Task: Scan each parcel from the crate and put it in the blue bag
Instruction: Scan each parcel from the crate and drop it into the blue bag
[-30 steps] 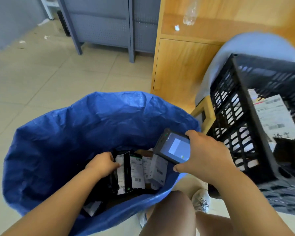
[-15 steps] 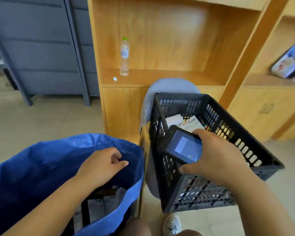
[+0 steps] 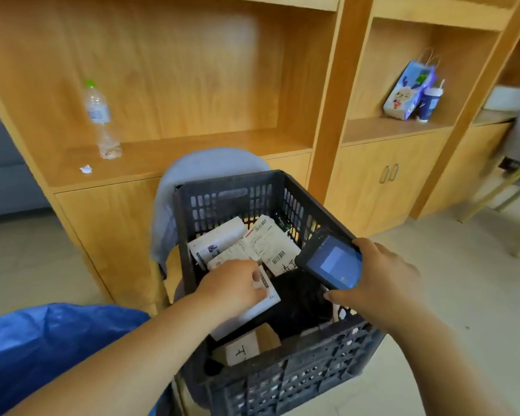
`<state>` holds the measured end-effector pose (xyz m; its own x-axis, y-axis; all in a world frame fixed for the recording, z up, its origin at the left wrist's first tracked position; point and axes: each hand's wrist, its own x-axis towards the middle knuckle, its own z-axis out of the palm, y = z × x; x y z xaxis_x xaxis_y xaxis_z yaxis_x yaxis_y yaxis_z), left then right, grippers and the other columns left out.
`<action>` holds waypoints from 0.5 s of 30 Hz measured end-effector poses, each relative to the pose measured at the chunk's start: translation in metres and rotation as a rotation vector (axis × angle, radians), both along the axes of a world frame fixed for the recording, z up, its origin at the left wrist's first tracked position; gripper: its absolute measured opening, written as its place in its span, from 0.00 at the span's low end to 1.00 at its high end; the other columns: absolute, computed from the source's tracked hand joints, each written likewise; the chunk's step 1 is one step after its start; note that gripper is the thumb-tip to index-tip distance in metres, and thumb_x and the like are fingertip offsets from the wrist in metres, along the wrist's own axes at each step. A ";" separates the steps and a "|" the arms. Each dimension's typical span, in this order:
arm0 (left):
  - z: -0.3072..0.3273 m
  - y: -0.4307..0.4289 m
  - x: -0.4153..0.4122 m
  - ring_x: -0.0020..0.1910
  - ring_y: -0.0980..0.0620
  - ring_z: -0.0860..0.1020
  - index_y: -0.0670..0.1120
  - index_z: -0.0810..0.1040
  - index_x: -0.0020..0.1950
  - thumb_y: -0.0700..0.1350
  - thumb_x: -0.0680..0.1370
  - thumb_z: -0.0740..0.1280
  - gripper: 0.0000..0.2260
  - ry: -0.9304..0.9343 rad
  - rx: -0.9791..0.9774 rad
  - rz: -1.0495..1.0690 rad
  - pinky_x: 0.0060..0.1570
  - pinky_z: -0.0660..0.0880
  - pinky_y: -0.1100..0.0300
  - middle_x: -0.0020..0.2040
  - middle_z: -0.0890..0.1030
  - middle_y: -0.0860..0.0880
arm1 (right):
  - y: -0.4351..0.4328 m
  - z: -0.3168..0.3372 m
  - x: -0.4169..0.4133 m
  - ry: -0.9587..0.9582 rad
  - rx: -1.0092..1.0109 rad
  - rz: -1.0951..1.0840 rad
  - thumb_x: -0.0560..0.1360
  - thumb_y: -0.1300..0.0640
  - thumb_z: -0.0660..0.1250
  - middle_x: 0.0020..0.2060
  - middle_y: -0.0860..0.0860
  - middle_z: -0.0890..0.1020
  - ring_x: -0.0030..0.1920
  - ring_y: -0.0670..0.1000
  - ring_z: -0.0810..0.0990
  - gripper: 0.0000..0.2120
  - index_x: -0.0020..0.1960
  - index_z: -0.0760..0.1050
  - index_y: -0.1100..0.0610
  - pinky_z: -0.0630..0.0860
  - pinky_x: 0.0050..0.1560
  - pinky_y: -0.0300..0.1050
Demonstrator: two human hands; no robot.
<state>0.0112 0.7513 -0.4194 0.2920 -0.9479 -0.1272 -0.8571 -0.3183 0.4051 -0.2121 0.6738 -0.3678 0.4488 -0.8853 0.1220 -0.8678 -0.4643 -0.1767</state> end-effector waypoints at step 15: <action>-0.100 -0.107 0.004 0.70 0.37 0.61 0.58 0.52 0.78 0.49 0.81 0.59 0.26 -0.614 0.584 -0.605 0.60 0.69 0.41 0.77 0.55 0.48 | -0.074 -0.049 0.022 -0.030 0.018 0.011 0.60 0.33 0.72 0.48 0.47 0.74 0.44 0.51 0.71 0.38 0.62 0.64 0.50 0.67 0.42 0.46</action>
